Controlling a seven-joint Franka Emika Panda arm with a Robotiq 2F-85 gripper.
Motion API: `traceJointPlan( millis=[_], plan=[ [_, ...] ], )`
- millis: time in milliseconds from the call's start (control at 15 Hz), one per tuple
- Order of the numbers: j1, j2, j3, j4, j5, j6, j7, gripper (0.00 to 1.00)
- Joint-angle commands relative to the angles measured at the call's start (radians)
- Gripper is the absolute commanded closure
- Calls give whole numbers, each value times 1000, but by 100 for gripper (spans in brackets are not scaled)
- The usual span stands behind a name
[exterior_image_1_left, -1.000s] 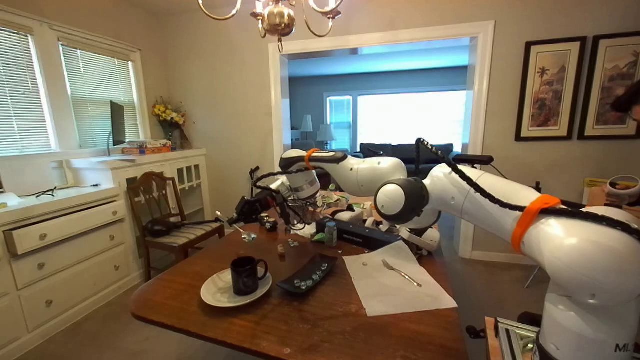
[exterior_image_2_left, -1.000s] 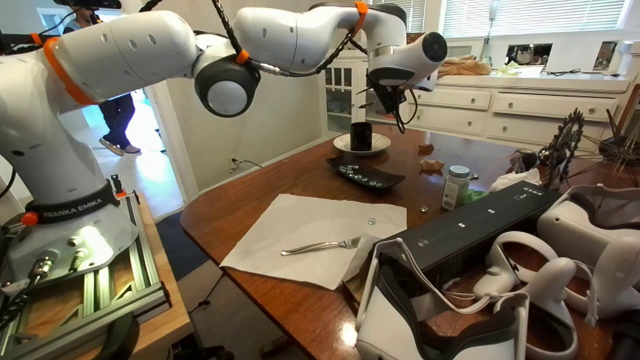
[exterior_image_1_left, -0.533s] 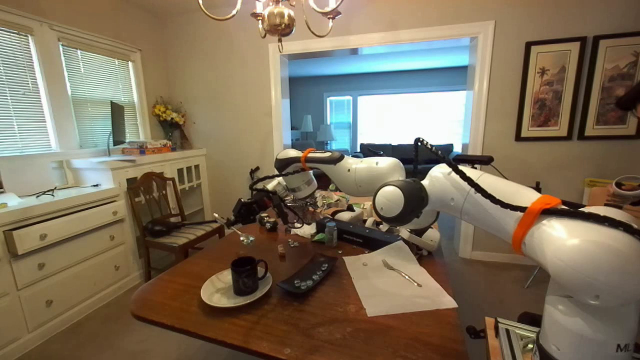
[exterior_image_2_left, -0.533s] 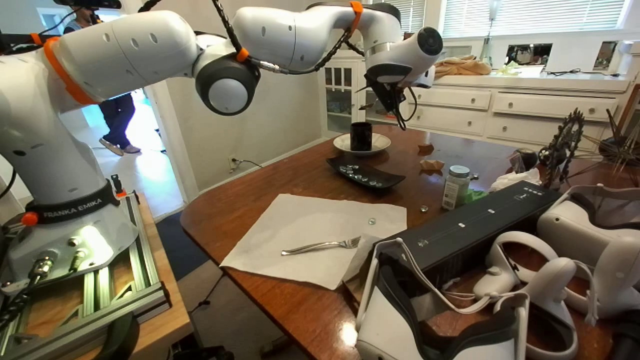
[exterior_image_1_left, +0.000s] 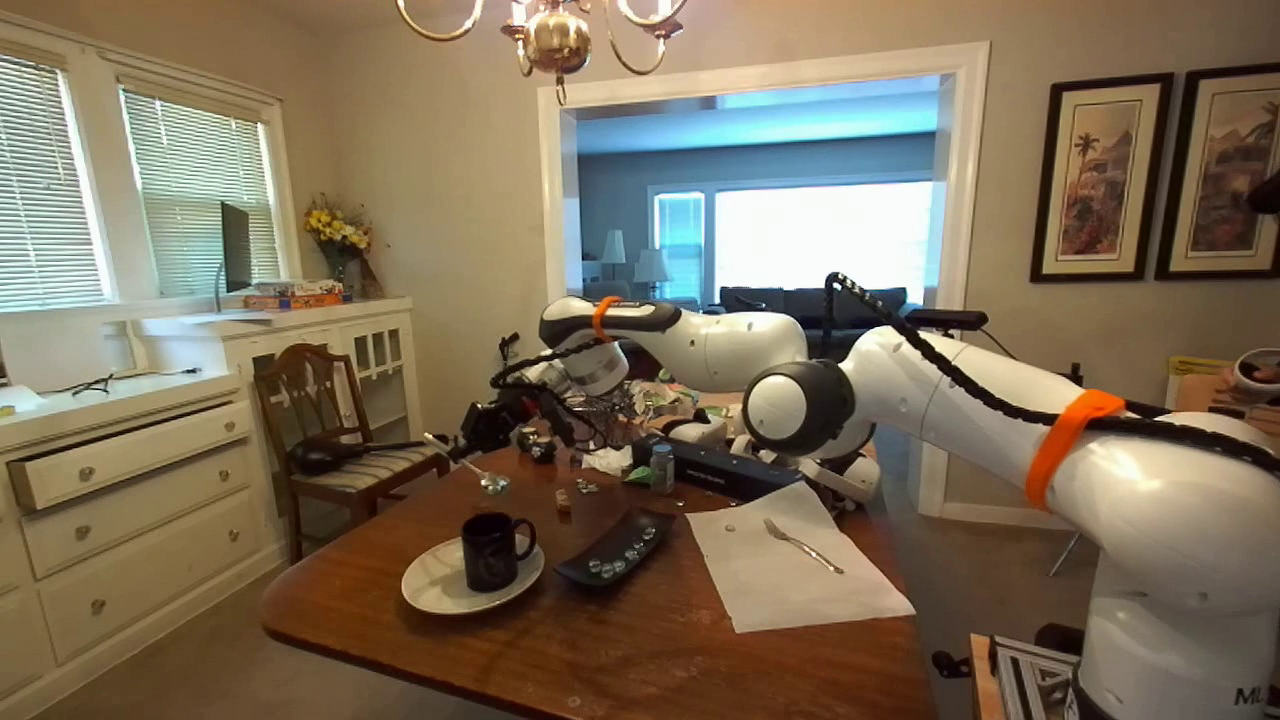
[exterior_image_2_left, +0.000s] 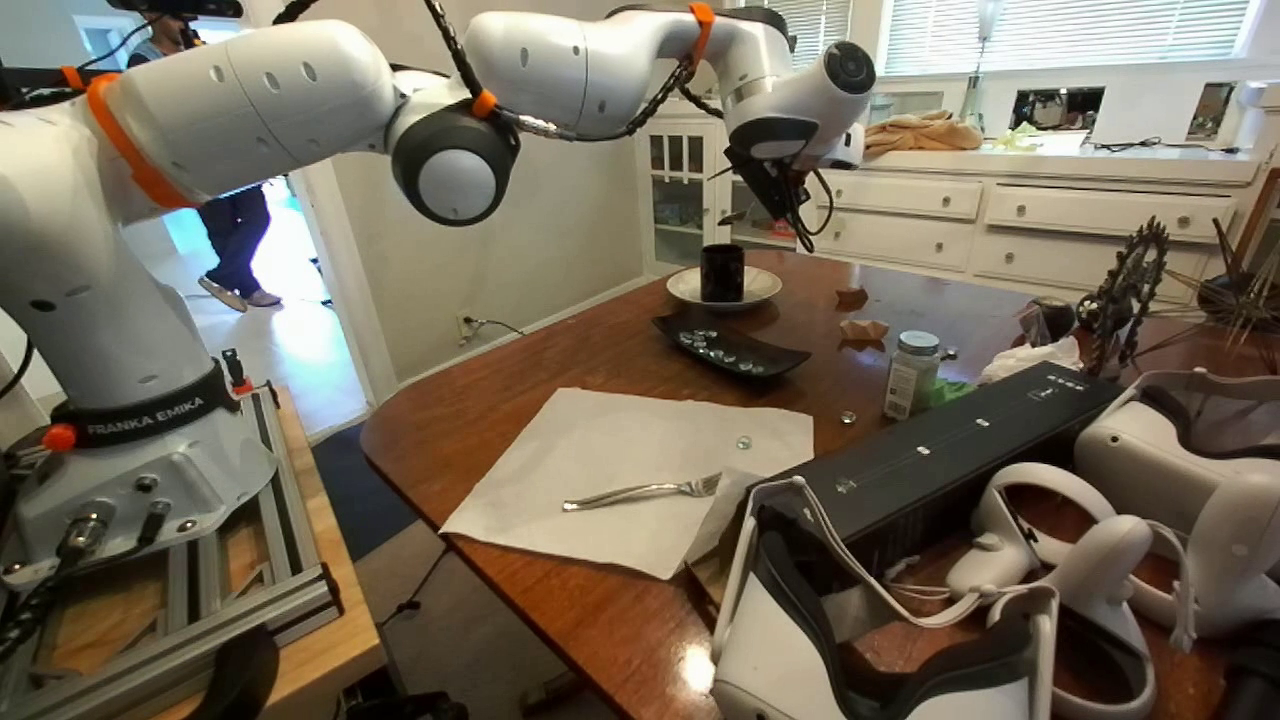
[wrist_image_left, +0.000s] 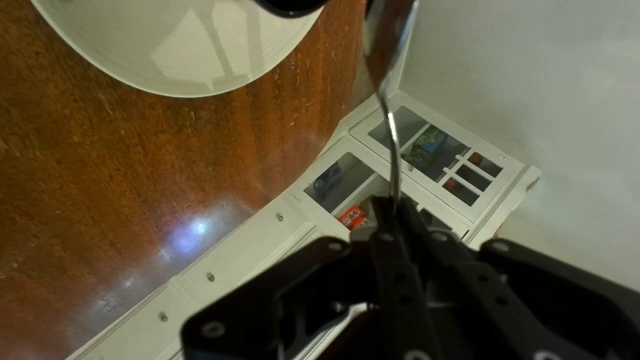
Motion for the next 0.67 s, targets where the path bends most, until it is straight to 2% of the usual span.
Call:
traceJointPlan(
  millis=[0, 600],
  plan=[
    [20, -8, -20, 16, -68, 1, 68, 99],
    [47, -6, -9, 21, -168, 4, 104, 99]
  ],
)
